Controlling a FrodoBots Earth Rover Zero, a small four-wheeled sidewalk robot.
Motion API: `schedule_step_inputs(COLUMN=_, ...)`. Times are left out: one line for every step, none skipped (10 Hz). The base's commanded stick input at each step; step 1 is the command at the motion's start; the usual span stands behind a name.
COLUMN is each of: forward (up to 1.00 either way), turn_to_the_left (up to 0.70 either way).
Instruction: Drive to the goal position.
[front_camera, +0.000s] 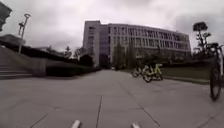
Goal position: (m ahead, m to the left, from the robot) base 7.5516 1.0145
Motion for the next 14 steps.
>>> schedule_step_inputs(forward=1.0, turn_to_the_left=0.0)
schedule_step_inputs(forward=1.0, turn_to_the_left=0.0)
schedule_step_inputs(forward=1.0, turn_to_the_left=0.0)
schedule_step_inputs(forward=1.0, turn_to_the_left=0.0)
schedule_step_inputs(forward=1.0, turn_to_the_left=0.0)
schedule_step_inputs(forward=1.0, turn_to_the_left=0.0)
schedule_step_inputs(forward=1.0, turn_to_the_left=0.0)
schedule_step_inputs(forward=1.0, turn_to_the_left=0.0)
schedule_step_inputs(forward=1.0, turn_to_the_left=0.0)
schedule_step_inputs(forward=1.0, turn_to_the_left=0.0)
schedule_step_inputs(forward=1.0, turn_to_the_left=0.0)
schedule_step_inputs(forward=1.0, turn_to_the_left=0.0)
schedule_step_inputs(forward=1.0, turn_to_the_left=0.0)
schedule_step_inputs(forward=1.0, turn_to_the_left=0.0)
